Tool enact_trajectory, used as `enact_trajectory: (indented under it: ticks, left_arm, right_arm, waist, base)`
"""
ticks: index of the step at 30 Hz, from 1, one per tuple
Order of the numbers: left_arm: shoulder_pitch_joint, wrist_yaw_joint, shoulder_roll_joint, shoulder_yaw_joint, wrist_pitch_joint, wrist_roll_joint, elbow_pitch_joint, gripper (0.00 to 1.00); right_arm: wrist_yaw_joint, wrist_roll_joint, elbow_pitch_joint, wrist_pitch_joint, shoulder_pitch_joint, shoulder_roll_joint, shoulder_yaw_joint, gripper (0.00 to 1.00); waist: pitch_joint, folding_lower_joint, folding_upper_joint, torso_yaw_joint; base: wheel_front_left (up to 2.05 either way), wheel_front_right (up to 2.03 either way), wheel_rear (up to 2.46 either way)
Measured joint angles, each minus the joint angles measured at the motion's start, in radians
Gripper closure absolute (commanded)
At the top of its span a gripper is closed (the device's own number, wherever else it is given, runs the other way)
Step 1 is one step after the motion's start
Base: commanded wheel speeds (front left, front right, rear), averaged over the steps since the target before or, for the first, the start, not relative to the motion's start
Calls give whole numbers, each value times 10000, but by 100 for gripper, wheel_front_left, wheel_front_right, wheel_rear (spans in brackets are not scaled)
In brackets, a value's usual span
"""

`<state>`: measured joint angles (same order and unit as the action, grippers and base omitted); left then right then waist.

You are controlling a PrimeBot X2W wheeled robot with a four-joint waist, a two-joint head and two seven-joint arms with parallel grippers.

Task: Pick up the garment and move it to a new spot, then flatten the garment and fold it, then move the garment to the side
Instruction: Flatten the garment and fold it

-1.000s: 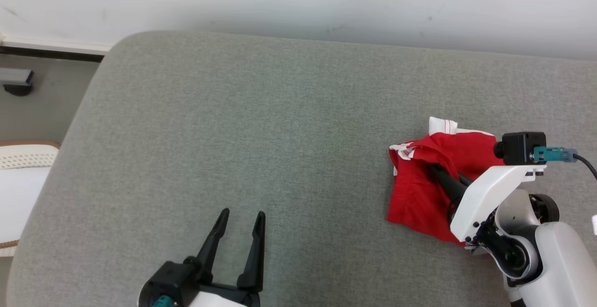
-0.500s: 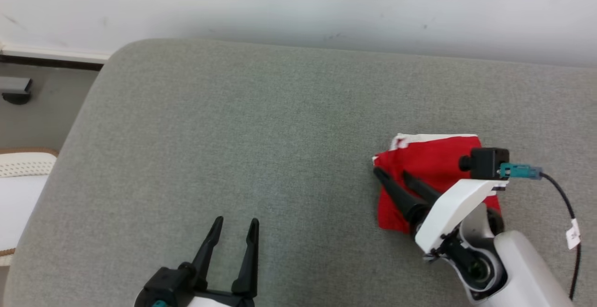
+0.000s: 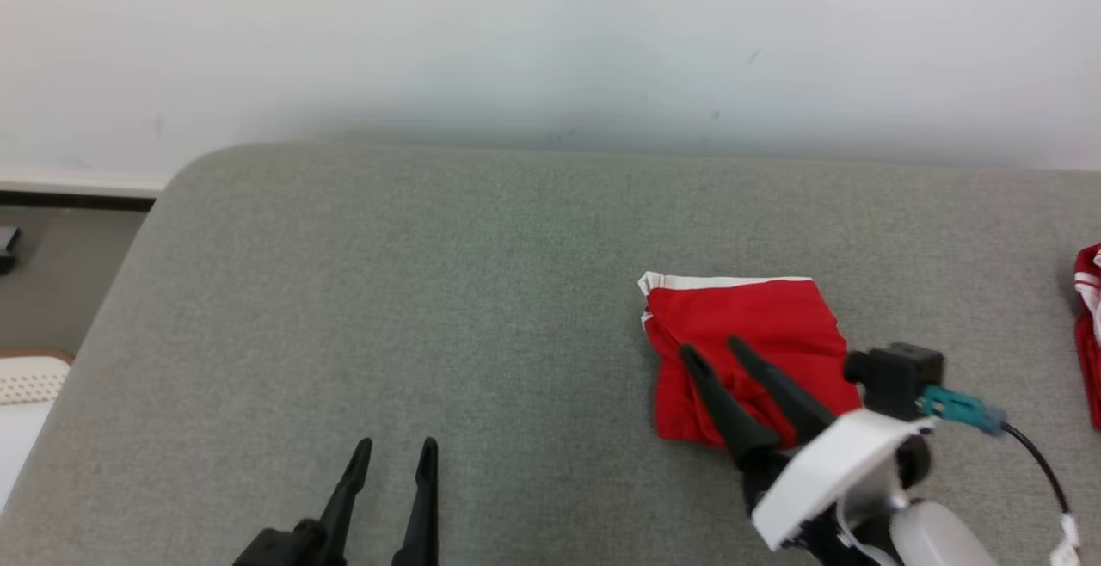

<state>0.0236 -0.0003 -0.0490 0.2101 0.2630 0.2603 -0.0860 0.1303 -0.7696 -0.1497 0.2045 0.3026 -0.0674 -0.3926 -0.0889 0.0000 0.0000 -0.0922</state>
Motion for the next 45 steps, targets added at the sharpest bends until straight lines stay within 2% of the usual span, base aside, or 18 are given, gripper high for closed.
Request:
enact_trajectory:
  ticks: [5, 11, 21, 28, 34, 35, 36, 38, 45]
  left_arm:
    - [282, -40, 0, -194, 0, -69, 44, 0]
    - [496, -111, 0, -449, 0, -134, 125, 0]
    - [867, -184, 0, -775, 0, -138, 180, 0]
    - [967, -182, 0, -813, 0, -138, 267, 0]
    - [830, -261, 0, -708, 0, -140, 245, 0]
    - [752, -272, 0, -679, 0, -144, 240, 0]
    - [680, -272, 0, -656, 0, -144, 234, 0]
    - [546, -274, 0, -602, 0, -146, 228, 0]
    - [157, -299, -2, -320, 0, -140, 178, 0]
  right_arm:
    - [0, 1515, 642, -861, -934, -702, 750, 0]
    - [0, 2635, 823, -2069, -1815, -1413, 1785, 0]
    - [0, 3743, -90, -4034, -3165, -1607, 3277, 0]
    - [0, 4075, -786, -4358, -3272, -1611, 3515, 0]
    - [0, 4222, -1072, -4265, -2218, -1682, 2757, 0]
    - [2, 4261, -1175, -4176, -2026, -1699, 2583, 9]
    - [0, 4268, -1300, -4084, -1826, -1705, 2418, 49]
    - [2, 4347, -1603, -3956, -1387, -1758, 2048, 100]
    - [2, 4360, -3097, -3923, -151, -1758, 1139, 100]
  waist:
    - [334, 0, 0, 183]
    - [603, -1, 0, 387]
    - [1074, -1, 0, 605]
    - [1038, -1, 0, 577]
    - [714, -1, 0, 413]
    - [637, -1, 0, 357]
    - [560, -1, 0, 295]
    - [400, 0, 1, 156]
    - [-95, 0, 0, -429]
  base:
    - [0, 0, 0]
    - [0, 0, 0]
    - [0, 0, 0]
    - [0, 0, 0]
    - [0, 0, 0]
    - [0, 0, 0]
    - [0, 0, 0]
    - [0, 0, 0]
    - [0, 0, 0]
